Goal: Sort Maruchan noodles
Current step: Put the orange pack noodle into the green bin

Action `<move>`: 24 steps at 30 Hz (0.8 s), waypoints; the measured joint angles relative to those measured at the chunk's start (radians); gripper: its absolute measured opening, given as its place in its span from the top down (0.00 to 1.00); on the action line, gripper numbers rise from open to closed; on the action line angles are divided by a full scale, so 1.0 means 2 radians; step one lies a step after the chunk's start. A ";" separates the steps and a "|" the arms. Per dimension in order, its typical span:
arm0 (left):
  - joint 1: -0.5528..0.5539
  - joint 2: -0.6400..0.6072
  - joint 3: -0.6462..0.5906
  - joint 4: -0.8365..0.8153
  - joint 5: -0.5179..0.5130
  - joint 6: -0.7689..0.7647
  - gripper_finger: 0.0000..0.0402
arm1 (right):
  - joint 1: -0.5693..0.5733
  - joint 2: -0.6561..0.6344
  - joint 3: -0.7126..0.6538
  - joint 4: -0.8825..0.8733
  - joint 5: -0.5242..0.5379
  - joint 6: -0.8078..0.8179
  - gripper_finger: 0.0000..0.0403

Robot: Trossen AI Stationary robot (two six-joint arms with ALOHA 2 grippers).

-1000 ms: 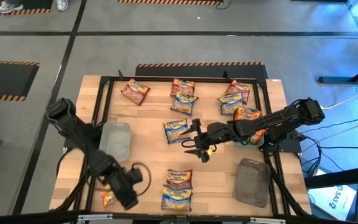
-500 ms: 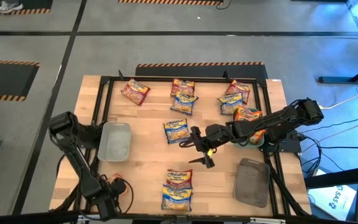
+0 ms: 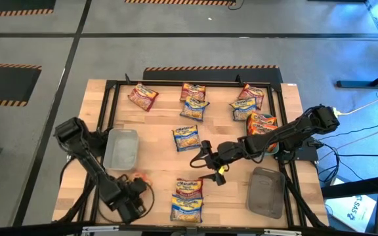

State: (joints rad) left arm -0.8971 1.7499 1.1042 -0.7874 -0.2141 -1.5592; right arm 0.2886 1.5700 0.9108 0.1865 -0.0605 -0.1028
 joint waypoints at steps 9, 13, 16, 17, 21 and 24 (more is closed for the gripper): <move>0.064 -0.041 0.000 0.036 -0.052 0.156 0.44 | 0.000 0.003 0.000 -0.002 0.000 0.014 0.14; 0.050 -0.044 0.001 0.036 -0.007 0.162 0.44 | 0.000 0.009 0.001 0.004 -0.001 0.014 0.14; 0.027 -0.044 0.001 0.031 -0.002 0.154 0.44 | 0.000 0.012 0.000 0.005 -0.005 0.014 0.14; 0.018 -0.044 0.001 0.031 -0.004 0.154 0.44 | 0.000 0.016 0.000 0.012 -0.011 0.014 0.14; -0.015 -0.044 0.001 0.031 -0.017 0.153 0.44 | 0.000 0.025 0.000 0.029 -0.049 0.015 0.14; -0.033 -0.043 0.001 0.031 -0.034 0.154 0.44 | 0.000 0.030 0.000 0.028 -0.058 0.024 0.13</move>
State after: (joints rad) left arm -0.9633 1.6643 1.1061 -0.7254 -0.2830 -1.2519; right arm 0.2886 1.6297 0.9100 0.2428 -0.1772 -0.0552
